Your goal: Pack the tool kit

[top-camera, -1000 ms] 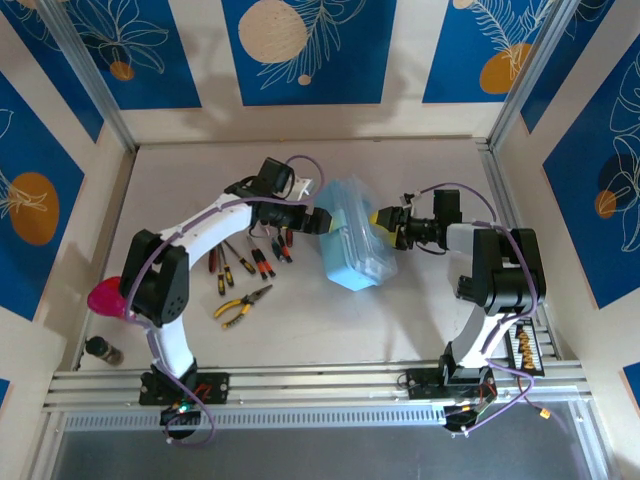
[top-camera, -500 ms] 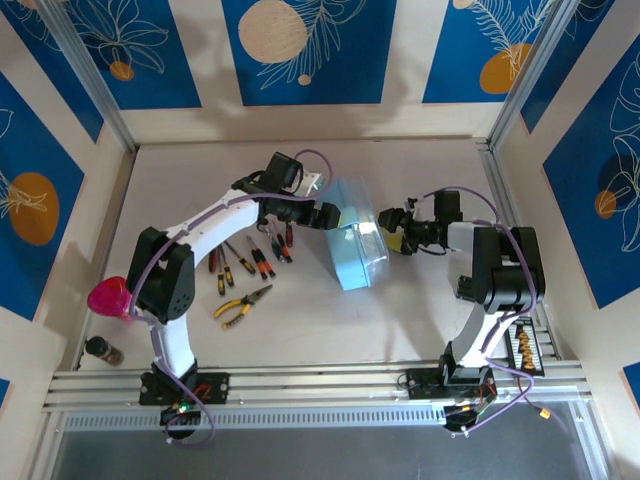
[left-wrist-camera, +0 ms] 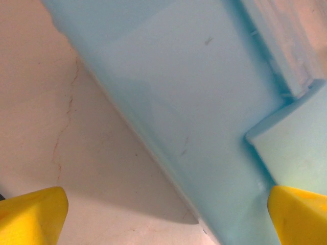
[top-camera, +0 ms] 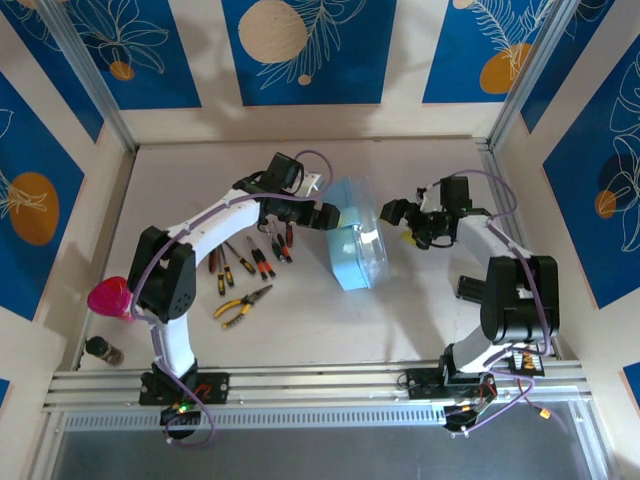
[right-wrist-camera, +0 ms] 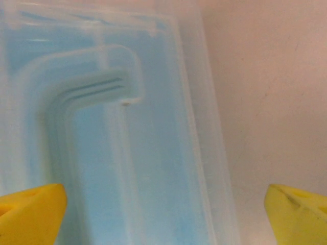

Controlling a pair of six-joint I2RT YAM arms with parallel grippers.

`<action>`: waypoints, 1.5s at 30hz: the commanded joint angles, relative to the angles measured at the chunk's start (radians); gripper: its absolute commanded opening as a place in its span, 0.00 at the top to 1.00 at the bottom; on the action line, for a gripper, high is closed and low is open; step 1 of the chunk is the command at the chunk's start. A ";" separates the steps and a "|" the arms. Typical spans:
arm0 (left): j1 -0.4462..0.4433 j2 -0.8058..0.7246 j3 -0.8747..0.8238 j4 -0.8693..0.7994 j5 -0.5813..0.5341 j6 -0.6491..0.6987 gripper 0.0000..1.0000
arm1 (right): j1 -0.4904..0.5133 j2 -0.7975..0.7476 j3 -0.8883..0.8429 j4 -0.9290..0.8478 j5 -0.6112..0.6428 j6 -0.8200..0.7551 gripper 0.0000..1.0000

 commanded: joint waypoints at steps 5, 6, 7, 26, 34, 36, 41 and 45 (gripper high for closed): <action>-0.021 -0.100 -0.038 0.055 0.044 0.023 0.00 | 0.089 -0.097 0.066 -0.163 0.150 -0.149 0.01; -0.020 -0.111 -0.035 0.057 0.054 0.022 0.00 | 0.095 -0.097 0.063 -0.158 0.143 -0.149 0.02; -0.019 -0.119 -0.029 0.057 0.064 0.015 0.00 | 0.102 -0.099 0.059 -0.147 0.137 -0.148 0.03; -0.057 -0.082 -0.087 0.233 0.277 -0.342 0.00 | 0.163 -0.104 -0.013 -0.015 0.068 -0.082 0.40; -0.076 -0.027 -0.049 0.231 0.283 -0.415 0.00 | 0.197 -0.109 -0.039 0.003 0.086 -0.060 0.48; -0.084 -0.012 -0.046 0.254 0.289 -0.440 0.00 | 0.207 -0.107 -0.044 0.004 0.091 -0.057 0.53; -0.110 0.030 -0.027 0.306 0.309 -0.492 0.00 | 0.229 -0.106 -0.061 0.025 0.087 -0.047 0.68; -0.124 0.066 -0.007 0.343 0.332 -0.526 0.00 | 0.246 -0.097 -0.062 0.036 0.082 -0.049 0.76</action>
